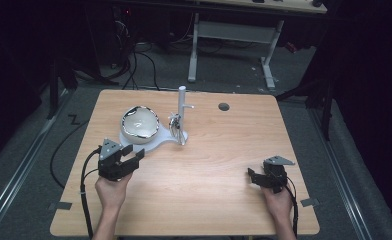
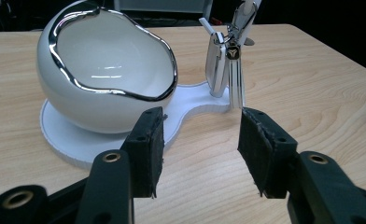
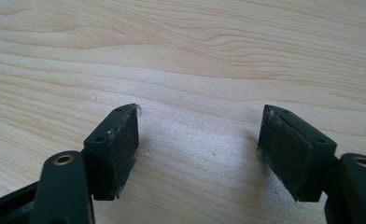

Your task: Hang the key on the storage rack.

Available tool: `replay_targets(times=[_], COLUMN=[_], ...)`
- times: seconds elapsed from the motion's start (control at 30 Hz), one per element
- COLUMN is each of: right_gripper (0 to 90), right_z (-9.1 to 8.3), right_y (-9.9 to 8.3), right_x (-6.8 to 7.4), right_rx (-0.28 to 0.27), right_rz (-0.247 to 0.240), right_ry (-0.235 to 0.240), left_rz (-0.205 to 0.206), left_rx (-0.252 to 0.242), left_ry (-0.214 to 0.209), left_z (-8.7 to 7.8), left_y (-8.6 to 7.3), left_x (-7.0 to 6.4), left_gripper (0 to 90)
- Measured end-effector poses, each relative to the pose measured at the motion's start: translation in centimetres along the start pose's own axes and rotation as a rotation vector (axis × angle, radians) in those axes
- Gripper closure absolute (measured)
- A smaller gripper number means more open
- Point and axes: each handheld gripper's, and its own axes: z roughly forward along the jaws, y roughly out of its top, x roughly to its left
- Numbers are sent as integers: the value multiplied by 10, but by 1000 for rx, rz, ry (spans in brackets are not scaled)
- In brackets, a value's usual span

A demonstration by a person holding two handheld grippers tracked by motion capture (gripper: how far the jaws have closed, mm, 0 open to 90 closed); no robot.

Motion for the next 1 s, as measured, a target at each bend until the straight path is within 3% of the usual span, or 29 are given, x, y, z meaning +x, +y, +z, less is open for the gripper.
replay_targets(times=[1.0], right_gripper=[290], right_z=[0], right_y=[0], right_x=[0], right_rx=[0], right_rz=[1], right_ry=[-1], left_rz=[-78], left_rx=[36], left_ry=[31], left_z=[-7], left_y=[-31], left_x=[15], left_gripper=[498])
